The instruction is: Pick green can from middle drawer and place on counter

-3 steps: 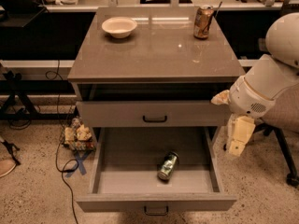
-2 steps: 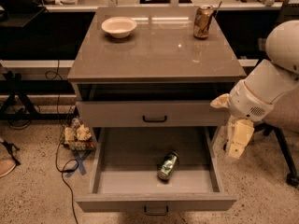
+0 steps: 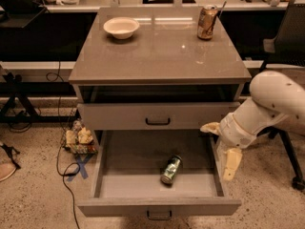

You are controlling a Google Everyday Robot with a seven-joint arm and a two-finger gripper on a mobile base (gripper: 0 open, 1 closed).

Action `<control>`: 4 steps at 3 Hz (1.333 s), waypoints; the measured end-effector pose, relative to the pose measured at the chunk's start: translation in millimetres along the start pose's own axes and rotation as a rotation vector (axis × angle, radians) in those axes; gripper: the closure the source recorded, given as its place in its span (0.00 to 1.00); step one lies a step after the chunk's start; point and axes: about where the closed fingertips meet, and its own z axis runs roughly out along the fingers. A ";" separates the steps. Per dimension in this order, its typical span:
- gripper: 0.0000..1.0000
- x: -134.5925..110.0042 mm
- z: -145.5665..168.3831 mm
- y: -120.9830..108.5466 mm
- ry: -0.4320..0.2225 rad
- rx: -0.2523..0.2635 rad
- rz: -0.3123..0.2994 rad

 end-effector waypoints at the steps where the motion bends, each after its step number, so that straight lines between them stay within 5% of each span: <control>1: 0.00 17.4 63.6 -15.1 -0.078 -0.018 -0.075; 3: 0.00 21.7 76.3 -20.8 -0.065 -0.037 -0.092; 4: 0.00 36.5 103.2 -47.0 -0.003 -0.025 -0.186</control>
Offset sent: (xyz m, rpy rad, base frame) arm 0.0081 0.0127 -0.0484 0.0657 -0.0156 0.0527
